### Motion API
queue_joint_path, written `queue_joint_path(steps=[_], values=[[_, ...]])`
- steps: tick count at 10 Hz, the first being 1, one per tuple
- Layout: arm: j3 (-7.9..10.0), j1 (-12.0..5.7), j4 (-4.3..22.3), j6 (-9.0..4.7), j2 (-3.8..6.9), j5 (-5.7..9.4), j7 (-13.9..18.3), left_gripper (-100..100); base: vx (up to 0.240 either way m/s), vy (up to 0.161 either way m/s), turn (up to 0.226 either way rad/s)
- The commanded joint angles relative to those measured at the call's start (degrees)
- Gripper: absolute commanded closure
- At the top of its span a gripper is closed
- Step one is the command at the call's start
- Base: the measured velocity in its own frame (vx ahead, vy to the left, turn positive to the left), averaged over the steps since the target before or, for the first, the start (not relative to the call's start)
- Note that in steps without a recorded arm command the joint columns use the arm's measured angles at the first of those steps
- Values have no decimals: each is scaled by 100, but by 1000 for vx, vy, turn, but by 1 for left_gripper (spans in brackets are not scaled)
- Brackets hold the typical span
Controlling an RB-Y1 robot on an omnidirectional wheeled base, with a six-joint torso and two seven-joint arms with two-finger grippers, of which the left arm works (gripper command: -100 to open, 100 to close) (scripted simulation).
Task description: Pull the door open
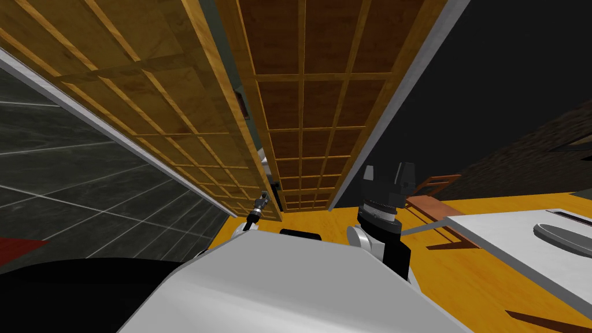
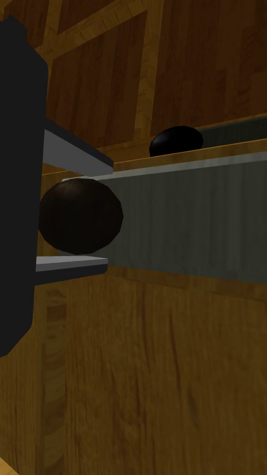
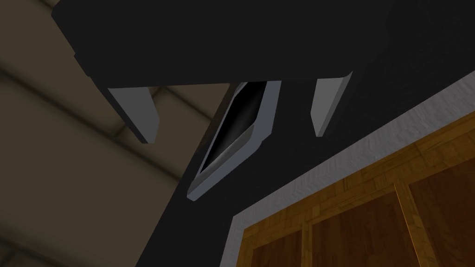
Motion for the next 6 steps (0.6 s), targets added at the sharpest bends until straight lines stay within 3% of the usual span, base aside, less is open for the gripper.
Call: queue_joint_path(steps=[1,4,6], values=[[6,6,1,9,7,3,0,100,-27,9,-3],[6,6,1,9,7,3,0,100,-7,3,-3],[-40,46,15,17,7,72,243,100,-47,19,-34]])
